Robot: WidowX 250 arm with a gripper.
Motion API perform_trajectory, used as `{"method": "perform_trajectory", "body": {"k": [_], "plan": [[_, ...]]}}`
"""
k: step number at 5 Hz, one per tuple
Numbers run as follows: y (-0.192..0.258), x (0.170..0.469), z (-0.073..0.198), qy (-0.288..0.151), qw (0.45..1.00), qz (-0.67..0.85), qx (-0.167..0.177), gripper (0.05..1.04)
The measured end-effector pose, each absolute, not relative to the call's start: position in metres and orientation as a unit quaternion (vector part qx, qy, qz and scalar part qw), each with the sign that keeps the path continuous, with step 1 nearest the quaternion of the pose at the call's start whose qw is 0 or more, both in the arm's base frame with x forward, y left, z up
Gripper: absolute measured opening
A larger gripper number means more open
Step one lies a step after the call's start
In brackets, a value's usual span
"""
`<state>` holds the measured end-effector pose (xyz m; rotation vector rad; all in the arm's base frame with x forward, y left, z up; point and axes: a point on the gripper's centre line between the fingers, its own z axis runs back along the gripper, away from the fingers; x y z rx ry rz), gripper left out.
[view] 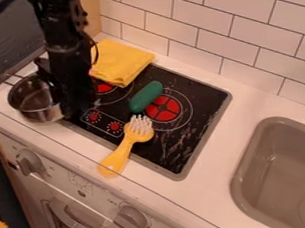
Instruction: Move the silver pot on the top of yellow towel in the upper right corner
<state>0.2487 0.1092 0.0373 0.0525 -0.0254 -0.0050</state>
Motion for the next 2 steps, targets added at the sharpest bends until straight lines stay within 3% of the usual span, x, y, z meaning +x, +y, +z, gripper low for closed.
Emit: {"method": "perform_trajectory", "body": {"k": [1,2], "plan": [[0.103,0.255,0.060,-0.031,0.997,0.068,0.035,0.078],[0.096,0.281,0.077,-0.062,0.993,0.088,0.047,0.077]]}}
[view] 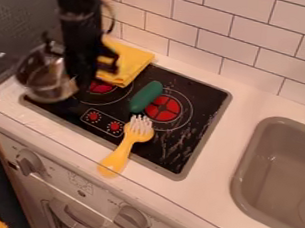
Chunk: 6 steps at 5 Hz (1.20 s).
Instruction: Move the silver pot on the top of yellow towel in the upper right corner
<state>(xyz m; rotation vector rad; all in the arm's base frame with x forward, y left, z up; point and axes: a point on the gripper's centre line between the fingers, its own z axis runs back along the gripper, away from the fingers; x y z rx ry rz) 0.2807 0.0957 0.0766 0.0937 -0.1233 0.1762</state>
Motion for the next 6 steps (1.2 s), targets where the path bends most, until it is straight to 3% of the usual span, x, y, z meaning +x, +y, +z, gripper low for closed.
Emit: {"method": "perform_trajectory", "body": {"k": [2,4,5,6], "plan": [[0.082,0.358,0.053,-0.050,0.992,0.082,0.082,0.077],[0.090,0.406,0.042,-0.045,0.991,0.094,0.088,0.077],[0.097,0.405,0.033,-0.031,0.991,0.100,0.082,0.114],[0.098,0.404,0.026,-0.015,0.993,0.096,0.073,0.285]]}}
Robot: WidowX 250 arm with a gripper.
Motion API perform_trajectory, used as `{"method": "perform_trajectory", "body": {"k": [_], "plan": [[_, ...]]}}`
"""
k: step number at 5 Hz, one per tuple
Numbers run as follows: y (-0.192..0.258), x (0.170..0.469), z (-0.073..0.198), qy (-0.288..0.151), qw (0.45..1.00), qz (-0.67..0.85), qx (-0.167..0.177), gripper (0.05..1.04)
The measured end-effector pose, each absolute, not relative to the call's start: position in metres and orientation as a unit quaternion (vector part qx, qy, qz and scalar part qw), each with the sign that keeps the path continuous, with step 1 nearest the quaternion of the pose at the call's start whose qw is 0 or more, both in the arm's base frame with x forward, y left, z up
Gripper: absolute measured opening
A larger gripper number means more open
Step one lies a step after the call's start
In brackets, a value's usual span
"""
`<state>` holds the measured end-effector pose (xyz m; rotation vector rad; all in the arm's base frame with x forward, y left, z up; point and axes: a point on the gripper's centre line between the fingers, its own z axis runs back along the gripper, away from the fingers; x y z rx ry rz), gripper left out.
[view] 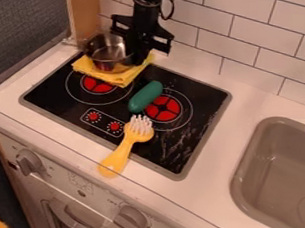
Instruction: Move the silver pot on the top of yellow towel in the upper right corner
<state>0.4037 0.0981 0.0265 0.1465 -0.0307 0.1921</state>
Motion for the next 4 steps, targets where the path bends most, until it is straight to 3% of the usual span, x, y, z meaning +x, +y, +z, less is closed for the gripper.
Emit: {"method": "perform_trajectory", "body": {"k": [1,2,3,4], "plan": [[0.093,0.404,0.028,-0.011,0.995,0.080,0.057,0.567],[0.083,0.398,0.045,-0.032,0.997,0.063,0.030,0.865],[0.070,0.383,0.067,-0.057,0.998,0.037,0.006,1.007],[0.065,0.364,0.075,-0.062,0.998,0.014,0.001,1.003]]}}
